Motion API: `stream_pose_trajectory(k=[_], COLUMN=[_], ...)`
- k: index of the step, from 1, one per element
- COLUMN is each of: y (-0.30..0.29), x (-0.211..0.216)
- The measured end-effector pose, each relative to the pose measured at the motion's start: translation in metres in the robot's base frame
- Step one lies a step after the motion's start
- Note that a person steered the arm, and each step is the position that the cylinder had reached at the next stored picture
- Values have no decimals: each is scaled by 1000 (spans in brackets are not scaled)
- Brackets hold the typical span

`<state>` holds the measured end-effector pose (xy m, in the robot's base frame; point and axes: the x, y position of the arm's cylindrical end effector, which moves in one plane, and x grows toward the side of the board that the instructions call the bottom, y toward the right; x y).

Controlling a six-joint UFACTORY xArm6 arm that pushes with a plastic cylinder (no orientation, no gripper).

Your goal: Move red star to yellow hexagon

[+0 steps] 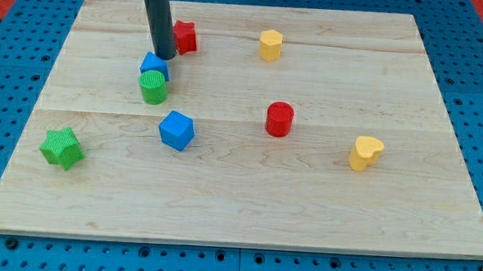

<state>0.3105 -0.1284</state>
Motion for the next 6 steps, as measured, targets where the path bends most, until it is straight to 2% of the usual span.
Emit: stream_pose_trajectory(k=[1,2,3,4,6], y=[-48,-52,1,20,22], x=[-8,-28,-41,-36,-24])
